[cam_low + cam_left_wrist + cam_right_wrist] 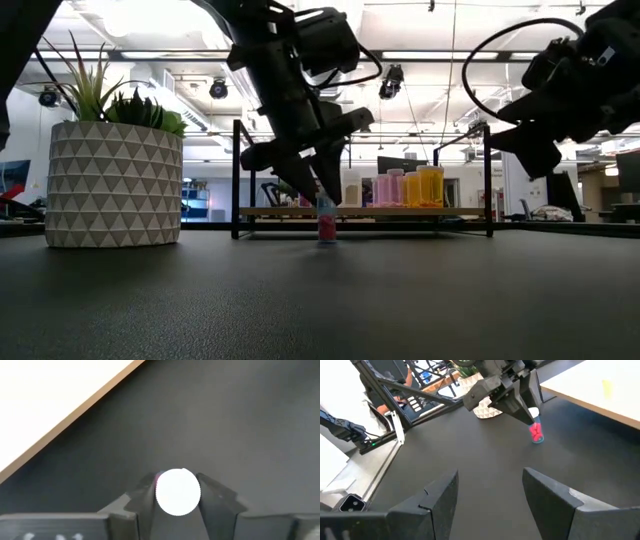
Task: Pick and place medicine bottles onto shelf by color
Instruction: Put the blue pill bottle on the shelf aligned with the other blue pill bottles
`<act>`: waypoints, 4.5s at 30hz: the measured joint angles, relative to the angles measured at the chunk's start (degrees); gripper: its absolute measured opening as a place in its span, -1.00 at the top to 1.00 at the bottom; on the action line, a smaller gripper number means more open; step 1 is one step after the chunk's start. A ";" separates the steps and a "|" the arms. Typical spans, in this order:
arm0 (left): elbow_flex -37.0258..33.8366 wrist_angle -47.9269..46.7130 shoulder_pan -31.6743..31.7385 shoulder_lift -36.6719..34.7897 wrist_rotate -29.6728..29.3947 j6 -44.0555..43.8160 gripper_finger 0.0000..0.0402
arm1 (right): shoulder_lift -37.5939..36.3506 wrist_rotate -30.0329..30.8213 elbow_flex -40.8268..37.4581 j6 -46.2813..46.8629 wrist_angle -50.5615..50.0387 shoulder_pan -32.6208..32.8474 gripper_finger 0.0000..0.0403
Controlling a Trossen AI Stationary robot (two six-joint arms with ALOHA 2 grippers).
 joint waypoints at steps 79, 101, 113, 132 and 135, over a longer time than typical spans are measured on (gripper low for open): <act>-0.31 -5.37 14.31 -12.35 11.38 59.89 0.48 | 0.02 1.48 0.02 0.42 -4.22 -0.02 -0.05; -2.56 -6.01 19.38 -12.32 14.17 73.20 0.48 | 0.02 1.49 0.02 0.43 -4.22 -0.02 -0.05; -2.24 -6.25 21.11 -9.89 17.10 73.75 0.48 | 0.02 1.47 0.04 0.42 -4.22 -0.02 -0.05; -1.88 -4.04 22.32 -9.31 17.44 73.54 0.48 | 0.04 1.49 0.04 0.44 -4.23 -0.01 -0.05; -1.90 -4.04 22.34 -9.30 17.44 73.50 0.48 | 0.04 1.47 0.04 0.44 -4.22 -0.02 -0.05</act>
